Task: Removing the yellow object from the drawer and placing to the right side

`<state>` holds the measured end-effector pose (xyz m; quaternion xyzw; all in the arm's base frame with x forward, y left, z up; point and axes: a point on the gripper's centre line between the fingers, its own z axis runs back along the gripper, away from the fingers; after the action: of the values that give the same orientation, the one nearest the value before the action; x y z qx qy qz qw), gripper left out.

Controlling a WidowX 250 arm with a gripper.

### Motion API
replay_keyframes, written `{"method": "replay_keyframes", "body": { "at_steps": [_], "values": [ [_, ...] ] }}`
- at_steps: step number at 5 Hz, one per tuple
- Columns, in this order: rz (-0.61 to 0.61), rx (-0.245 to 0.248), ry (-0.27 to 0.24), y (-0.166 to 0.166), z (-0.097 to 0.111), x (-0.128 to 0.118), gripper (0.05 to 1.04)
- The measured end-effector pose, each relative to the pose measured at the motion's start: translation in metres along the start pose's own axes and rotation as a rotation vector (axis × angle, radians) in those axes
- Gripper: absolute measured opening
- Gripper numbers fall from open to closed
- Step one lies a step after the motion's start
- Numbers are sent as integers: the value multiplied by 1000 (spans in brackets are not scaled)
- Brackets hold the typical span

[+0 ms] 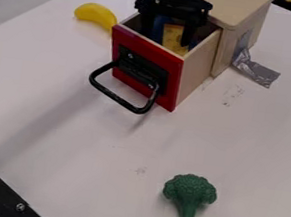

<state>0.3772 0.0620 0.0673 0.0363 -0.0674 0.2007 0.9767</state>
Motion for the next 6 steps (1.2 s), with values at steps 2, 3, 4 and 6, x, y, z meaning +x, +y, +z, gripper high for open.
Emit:
{"method": "replay_keyframes", "body": {
  "at_steps": [2, 3, 4, 6],
  "values": [
    [11, -21, 5, -5, -1, -2, 999],
    [6, -50, 4, -11, 6, -4, 999],
    [3, -68, 5, -13, 10, -5, 999],
    [-8, -67, 8, -14, 4, -4, 999]
  ]
}}
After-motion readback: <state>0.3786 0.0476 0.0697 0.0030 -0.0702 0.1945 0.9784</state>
